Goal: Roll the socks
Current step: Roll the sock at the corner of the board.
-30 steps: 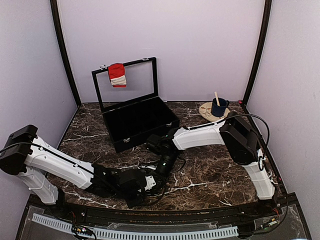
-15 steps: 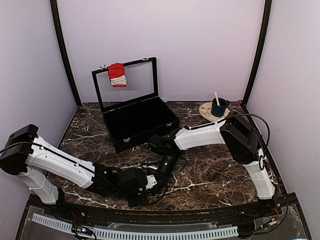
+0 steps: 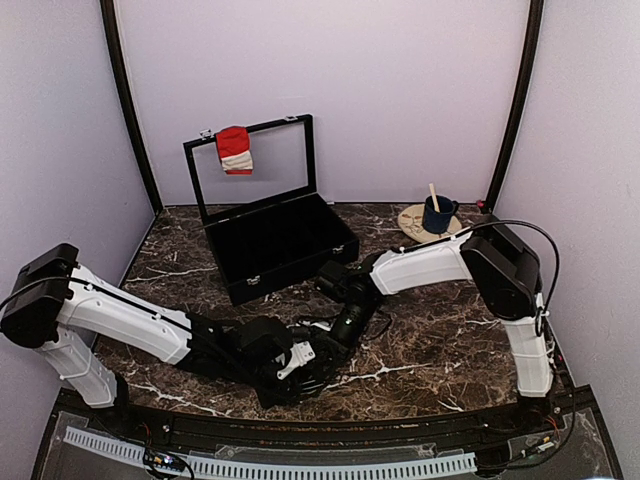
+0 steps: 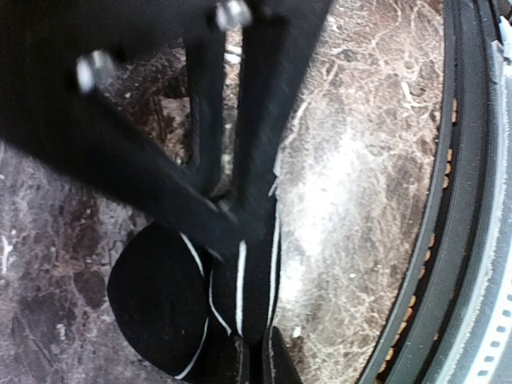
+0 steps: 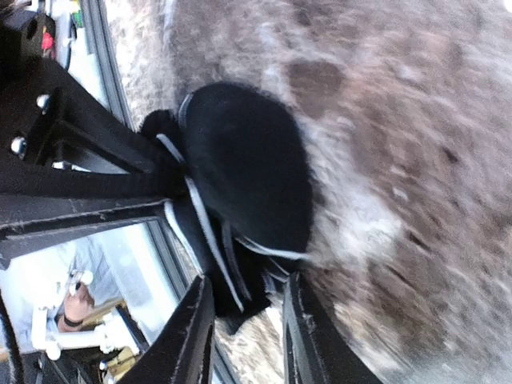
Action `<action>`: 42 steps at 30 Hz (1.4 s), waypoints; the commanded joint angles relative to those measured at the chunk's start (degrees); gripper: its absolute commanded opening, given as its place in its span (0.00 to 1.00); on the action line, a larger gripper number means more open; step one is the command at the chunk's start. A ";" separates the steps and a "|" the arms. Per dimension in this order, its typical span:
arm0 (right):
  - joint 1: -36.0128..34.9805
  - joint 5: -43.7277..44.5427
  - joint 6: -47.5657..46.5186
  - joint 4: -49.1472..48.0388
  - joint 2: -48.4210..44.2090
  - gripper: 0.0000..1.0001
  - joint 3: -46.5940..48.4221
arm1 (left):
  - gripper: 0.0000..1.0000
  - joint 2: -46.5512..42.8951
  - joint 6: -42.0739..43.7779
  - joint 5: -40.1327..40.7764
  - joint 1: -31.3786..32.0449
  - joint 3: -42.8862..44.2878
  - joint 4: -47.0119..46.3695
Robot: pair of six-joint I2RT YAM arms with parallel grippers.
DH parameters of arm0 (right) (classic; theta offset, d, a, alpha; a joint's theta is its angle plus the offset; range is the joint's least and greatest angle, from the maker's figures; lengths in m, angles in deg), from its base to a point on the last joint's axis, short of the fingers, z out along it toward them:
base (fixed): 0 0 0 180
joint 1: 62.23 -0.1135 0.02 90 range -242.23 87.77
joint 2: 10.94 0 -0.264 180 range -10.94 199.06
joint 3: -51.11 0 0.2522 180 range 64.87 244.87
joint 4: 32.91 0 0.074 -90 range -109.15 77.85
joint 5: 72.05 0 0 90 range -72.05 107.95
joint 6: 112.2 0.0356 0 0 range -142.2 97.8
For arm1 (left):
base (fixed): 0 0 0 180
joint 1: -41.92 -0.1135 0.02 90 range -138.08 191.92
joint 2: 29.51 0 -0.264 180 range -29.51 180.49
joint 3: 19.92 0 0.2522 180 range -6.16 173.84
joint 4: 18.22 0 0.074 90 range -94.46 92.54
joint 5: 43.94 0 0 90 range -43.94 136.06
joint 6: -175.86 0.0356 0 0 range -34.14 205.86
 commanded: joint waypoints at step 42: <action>-0.91 36.99 7.16 -33.46 -37.16 0.31 -35.33 | 0.00 15.13 2.33 -38.32 -16.72 4.36 10.55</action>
